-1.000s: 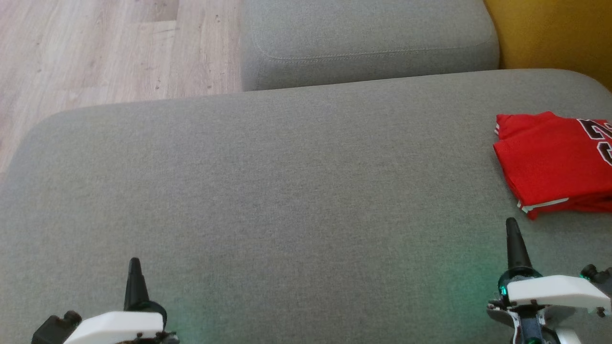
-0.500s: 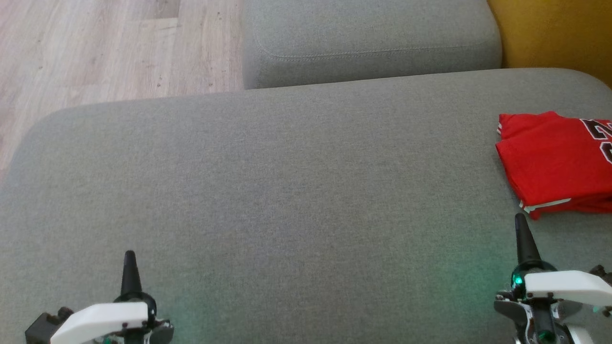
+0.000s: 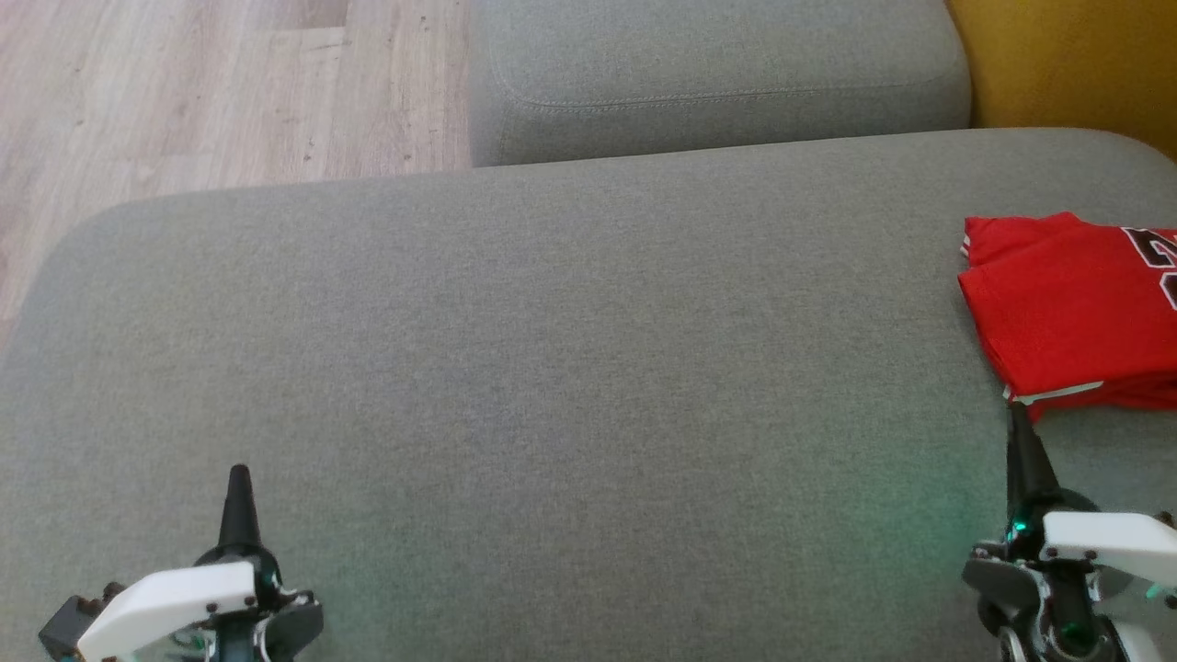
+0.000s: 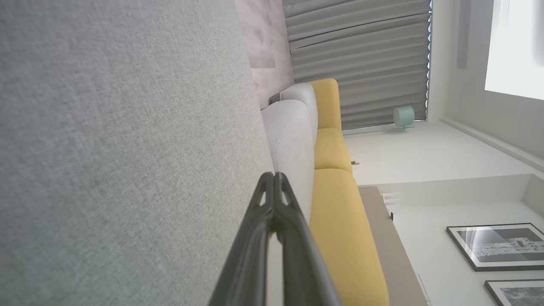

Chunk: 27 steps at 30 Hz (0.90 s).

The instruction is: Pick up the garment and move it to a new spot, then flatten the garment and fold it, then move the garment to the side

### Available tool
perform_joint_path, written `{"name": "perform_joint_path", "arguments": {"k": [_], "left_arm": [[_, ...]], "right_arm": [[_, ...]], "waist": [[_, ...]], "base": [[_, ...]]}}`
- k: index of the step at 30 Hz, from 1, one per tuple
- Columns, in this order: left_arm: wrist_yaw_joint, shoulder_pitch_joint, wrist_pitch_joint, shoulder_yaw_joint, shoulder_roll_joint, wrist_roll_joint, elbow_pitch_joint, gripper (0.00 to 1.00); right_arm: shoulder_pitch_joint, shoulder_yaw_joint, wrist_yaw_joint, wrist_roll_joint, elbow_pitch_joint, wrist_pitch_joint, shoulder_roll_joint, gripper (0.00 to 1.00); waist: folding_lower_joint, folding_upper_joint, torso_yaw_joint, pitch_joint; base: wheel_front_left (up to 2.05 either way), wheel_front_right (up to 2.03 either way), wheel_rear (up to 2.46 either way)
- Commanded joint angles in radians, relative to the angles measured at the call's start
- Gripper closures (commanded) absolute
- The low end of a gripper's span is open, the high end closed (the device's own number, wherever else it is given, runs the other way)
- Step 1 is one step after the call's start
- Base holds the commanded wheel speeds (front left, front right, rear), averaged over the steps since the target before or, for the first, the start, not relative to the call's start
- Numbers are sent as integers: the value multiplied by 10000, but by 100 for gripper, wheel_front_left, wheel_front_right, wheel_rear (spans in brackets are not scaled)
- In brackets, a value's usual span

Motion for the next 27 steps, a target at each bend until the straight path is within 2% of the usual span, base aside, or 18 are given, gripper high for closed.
{"name": "perform_joint_path", "arguments": {"k": [1,13,27], "left_arm": [[-103,-544,72,396,133,-206,-258,100],[-318,-870,434,689,118,-1487,-97,100],[-318,-875,485,752,73,-1434,-93,100]], "right_arm": [[-625,111,-5,238,-313,73,-159,100],[-847,-170,-6,1642,-268,430,-146,100],[-852,-234,-6,1589,-263,482,-101,100]], "waist": [[0,0,2,1],[0,0,44,37],[0,0,44,37]], "base": [[0,0,0],[0,0,0],[0,0,0]]}}
